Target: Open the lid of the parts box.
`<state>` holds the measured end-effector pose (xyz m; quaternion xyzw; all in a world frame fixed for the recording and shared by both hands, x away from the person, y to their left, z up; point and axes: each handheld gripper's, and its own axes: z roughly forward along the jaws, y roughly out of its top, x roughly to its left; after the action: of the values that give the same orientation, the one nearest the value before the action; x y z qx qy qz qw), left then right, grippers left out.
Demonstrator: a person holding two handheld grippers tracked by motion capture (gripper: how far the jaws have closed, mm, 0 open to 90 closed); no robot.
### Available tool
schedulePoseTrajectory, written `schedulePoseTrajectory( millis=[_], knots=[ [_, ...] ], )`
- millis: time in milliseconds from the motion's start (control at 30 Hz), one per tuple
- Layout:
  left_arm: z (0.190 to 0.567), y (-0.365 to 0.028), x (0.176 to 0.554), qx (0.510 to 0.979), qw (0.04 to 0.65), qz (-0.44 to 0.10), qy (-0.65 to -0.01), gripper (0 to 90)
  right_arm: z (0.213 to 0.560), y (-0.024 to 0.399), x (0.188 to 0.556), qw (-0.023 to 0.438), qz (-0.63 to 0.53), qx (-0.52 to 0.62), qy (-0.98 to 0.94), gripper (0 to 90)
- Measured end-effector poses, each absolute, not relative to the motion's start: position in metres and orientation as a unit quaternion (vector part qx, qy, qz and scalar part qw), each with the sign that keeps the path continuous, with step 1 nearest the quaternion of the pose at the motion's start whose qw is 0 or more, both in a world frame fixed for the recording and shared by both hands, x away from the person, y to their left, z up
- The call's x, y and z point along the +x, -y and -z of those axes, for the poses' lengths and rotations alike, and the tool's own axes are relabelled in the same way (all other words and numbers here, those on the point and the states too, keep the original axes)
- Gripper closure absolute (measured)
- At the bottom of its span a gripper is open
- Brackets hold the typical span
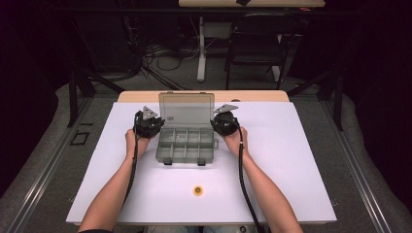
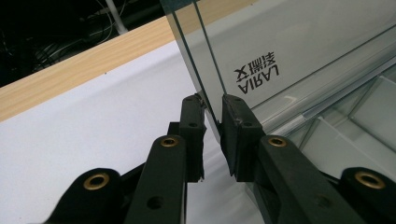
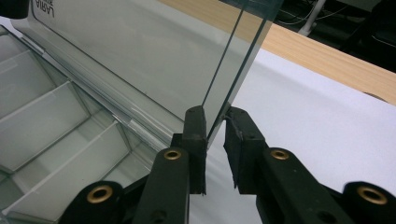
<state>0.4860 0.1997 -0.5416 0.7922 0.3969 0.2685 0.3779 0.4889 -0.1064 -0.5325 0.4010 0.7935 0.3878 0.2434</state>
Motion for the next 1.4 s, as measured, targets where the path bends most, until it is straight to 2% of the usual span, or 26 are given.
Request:
schedulePoseTrajectory(
  millis=[367,467,567,667,733,1000,1200,1400],
  knots=[
    [0.545,-0.199,0.487,0.794,0.371,-0.273,-0.397,75.1,0.538,0.102,0.491,0.251,-0.373,0.4,-0.799,74.0],
    [0.544,-0.197,0.487,0.794,0.363,-0.291,-0.39,62.2,0.539,0.103,0.491,0.254,-0.367,0.4,-0.801,68.1],
    [0.543,-0.198,0.486,0.79,0.366,-0.293,-0.395,48.0,0.537,0.106,0.491,0.257,-0.368,0.4,-0.799,57.9],
    [0.542,-0.202,0.487,0.783,0.375,-0.279,-0.41,37.2,0.535,0.113,0.491,0.248,-0.376,0.412,-0.792,44.3],
    [0.541,-0.205,0.486,0.779,0.376,-0.274,-0.419,26.7,0.534,0.118,0.49,0.243,-0.38,0.415,-0.79,35.9],
    [0.528,-0.214,0.478,0.774,0.396,-0.261,-0.419,16.9,0.53,0.137,0.478,0.232,-0.407,0.417,-0.779,19.6],
    [0.523,-0.21,0.466,0.793,0.39,-0.243,-0.399,8.8,0.523,0.146,0.462,0.236,-0.427,0.394,-0.779,14.3],
    [0.522,-0.21,0.452,0.799,0.4,-0.232,-0.385,5.2,0.52,0.155,0.443,0.231,-0.44,0.372,-0.784,9.6]
  ],
)
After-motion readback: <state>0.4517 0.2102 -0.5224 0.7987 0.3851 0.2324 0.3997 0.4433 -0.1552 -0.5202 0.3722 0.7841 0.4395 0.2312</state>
